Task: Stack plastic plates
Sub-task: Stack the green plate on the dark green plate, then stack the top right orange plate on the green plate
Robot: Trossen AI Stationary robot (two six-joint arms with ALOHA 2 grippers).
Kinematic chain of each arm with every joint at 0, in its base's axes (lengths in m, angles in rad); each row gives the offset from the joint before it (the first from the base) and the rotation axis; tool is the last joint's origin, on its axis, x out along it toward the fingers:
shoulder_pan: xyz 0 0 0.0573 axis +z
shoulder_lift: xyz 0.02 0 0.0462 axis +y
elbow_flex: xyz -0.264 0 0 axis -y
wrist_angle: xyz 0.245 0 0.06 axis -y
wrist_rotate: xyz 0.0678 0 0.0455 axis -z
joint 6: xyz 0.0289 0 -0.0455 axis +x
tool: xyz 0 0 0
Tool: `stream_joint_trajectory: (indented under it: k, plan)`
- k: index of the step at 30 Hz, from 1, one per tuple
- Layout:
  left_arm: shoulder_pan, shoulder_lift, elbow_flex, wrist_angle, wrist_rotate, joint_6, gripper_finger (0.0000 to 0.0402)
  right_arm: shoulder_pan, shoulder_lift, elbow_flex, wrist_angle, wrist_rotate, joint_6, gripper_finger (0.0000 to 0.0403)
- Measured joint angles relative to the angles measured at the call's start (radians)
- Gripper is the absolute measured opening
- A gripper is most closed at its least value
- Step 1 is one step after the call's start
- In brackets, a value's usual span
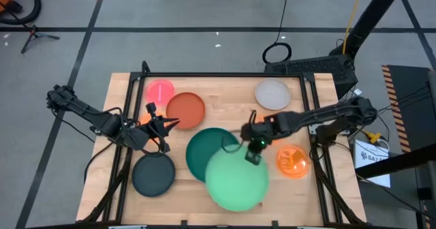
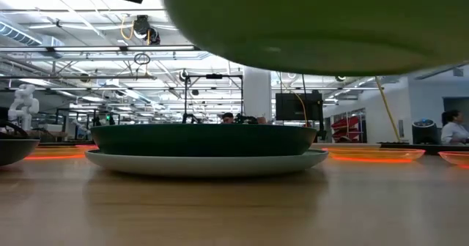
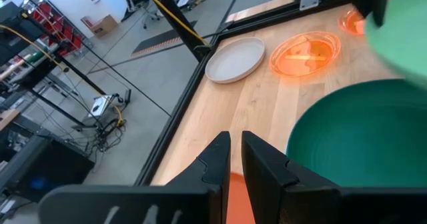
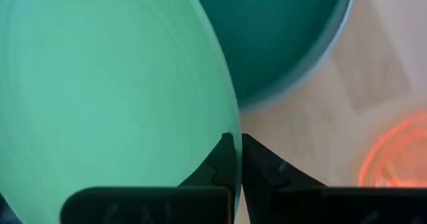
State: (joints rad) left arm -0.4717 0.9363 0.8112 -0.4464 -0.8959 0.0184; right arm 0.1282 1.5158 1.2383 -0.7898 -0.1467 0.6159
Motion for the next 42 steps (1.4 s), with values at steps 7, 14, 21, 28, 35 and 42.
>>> stream_joint_trajectory:
  k: [7,14,21,28,35,42]
  plan:
    - [0.0,0.0,0.0,0.035,0.0,0.048,0.0047,-0.137,0.064,0.014,0.137,-0.01,-0.014,0.0002]
    - [0.0,0.0,0.0,0.033,0.0,0.068,0.0047,-0.248,0.164,0.016,0.221,-0.033,-0.006,0.0002]
    - [0.0,0.0,0.0,0.033,0.0,0.075,0.0047,-0.281,0.227,0.016,0.243,-0.066,-0.033,0.0004]
    - [0.0,0.0,0.0,0.032,0.0,0.067,0.0047,-0.279,0.246,0.016,0.249,-0.068,-0.037,0.0009]
    - [0.0,0.0,0.0,0.029,0.0,0.054,0.0047,-0.28,0.245,0.016,0.251,-0.067,-0.029,0.0057]
    - [0.0,0.0,0.0,0.028,0.0,0.035,0.0047,-0.28,0.244,0.016,0.25,-0.067,-0.036,0.0107]
